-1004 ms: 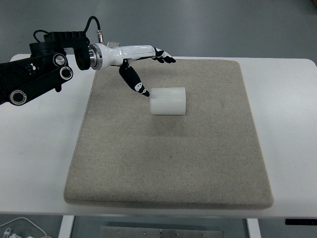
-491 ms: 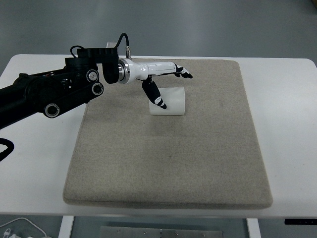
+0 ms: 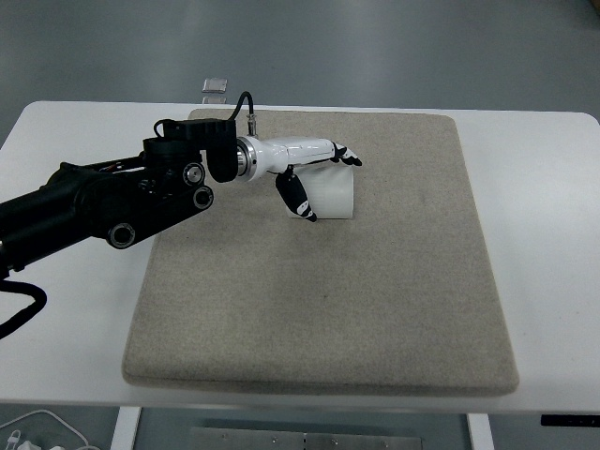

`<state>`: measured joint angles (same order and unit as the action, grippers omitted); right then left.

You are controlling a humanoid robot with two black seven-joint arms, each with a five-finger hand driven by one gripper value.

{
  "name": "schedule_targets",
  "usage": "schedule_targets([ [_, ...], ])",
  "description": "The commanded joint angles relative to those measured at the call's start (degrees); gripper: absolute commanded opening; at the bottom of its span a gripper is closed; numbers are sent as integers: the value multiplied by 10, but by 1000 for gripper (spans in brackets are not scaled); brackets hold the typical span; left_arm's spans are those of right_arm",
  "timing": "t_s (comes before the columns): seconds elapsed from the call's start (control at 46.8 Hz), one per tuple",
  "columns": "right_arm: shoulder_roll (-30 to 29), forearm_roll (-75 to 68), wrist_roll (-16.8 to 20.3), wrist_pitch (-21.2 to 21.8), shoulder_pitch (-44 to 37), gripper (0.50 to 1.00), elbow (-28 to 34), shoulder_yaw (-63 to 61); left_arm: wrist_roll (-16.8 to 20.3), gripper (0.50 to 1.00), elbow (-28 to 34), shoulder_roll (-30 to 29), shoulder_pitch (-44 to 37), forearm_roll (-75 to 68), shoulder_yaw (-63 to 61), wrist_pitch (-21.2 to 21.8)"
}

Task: Flip white cup upright
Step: 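Close the left hand's fingers around the mug body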

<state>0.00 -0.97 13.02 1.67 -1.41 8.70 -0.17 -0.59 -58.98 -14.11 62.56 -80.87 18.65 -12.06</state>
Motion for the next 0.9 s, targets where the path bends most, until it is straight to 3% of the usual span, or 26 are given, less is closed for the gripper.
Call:
schedule_targets([
  [0.0, 0, 0, 0, 0, 0, 930, 0, 0, 0, 969, 3, 0, -2, 0, 1, 1],
  [0.876, 0, 0, 1, 0, 0, 930, 0, -1, 1, 894, 21, 3, -8, -1, 0, 7],
])
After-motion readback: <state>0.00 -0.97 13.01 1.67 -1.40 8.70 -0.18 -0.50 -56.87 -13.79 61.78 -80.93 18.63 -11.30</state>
